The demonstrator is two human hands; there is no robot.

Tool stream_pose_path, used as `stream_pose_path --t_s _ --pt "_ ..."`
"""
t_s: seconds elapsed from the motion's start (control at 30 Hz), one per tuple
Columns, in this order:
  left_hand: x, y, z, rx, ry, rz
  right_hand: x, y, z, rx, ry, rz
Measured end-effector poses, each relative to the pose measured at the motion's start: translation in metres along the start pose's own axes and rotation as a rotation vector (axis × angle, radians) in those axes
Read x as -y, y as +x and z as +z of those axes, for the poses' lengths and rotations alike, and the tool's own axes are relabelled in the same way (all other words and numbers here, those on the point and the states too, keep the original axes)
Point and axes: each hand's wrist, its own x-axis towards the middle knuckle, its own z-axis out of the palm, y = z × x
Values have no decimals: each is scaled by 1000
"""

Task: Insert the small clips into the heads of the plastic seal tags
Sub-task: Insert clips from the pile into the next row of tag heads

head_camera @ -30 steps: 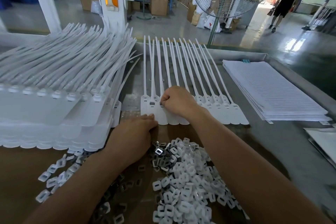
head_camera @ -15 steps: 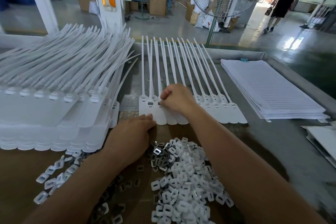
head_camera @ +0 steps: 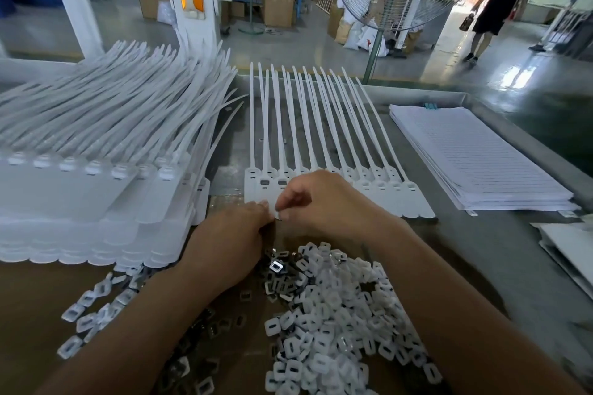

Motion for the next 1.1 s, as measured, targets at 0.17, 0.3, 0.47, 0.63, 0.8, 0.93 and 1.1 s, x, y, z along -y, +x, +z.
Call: stream_pose_path --t_s 0.17,0.3,0.47,0.63,0.8,0.93,1.1 --pt "2 2 -1 55 -19 18 15 -15 8 183 -201 -44" --pt "3 4 0 79 -22 7 19 -18 16 205 -331 -74" --pt "5 4 2 74 -29 16 17 -19 20 204 -310 -88" --pt "6 3 4 33 -31 32 14 -20 15 166 -187 -82" --pt "6 3 4 14 -16 50 8 -19 8 51 4 -44" --pt "7 5 5 20 4 53 1 -17 8 15 63 -33" --pt "7 7 6 32 34 51 -4 -15 9 10 100 -9"
